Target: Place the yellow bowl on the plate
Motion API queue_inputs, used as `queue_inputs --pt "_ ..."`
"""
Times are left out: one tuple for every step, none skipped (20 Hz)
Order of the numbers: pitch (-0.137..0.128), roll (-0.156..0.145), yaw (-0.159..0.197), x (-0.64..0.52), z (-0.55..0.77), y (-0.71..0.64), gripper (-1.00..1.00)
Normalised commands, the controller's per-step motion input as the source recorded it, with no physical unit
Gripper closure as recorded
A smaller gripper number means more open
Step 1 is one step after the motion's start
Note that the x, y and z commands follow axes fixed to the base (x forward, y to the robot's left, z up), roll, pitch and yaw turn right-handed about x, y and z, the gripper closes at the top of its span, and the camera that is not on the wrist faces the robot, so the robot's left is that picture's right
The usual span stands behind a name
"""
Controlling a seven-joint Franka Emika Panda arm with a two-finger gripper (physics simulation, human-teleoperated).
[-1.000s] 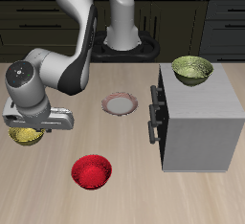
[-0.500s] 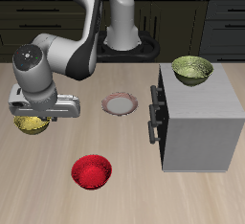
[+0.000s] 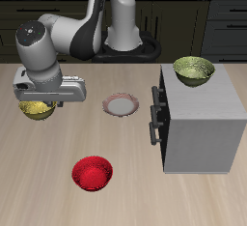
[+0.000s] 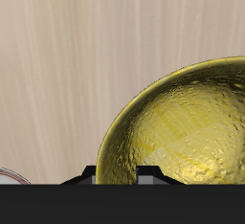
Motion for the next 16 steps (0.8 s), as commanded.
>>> queue_inputs --pt "-0.020 0.074 -0.013 -0.15 0.03 0.16 1.00" --pt "-0.010 0.056 -0.024 -0.28 0.02 0.25 1.00" --pt "0.000 0.020 0.028 -0.19 0.03 0.15 1.00" --pt "-0.021 -0.002 0.011 -0.11 0.05 0.09 1.00" --pt "-0.034 0.031 0.017 -0.20 0.06 0.07 1.00" --pt "-0.058 0.001 0.040 -0.20 0.10 0.03 1.00" --pt "-0.019 0.039 -0.055 -0.17 0.13 0.03 1.00" --pt "-0.056 -0.004 -0.005 -0.19 0.13 -0.03 1.00" --pt "-0.067 0.048 0.016 -0.29 0.28 0.11 1.00" --pt "0.013 0.035 -0.067 -0.16 0.10 0.03 1.00" --pt "-0.073 -0.001 0.063 -0.15 0.17 -0.01 1.00" --pt "-0.023 0.017 -0.023 -0.18 0.12 0.08 1.00" --pt "-0.002 0.012 0.007 -0.05 0.06 -0.06 1.00" --pt "-0.045 0.054 -0.078 -0.31 0.28 0.09 1.00" --pt "-0.053 -0.082 0.087 -0.21 0.15 -0.03 1.00" --pt "0.005 0.040 -0.082 -0.21 0.12 0.08 1.00"
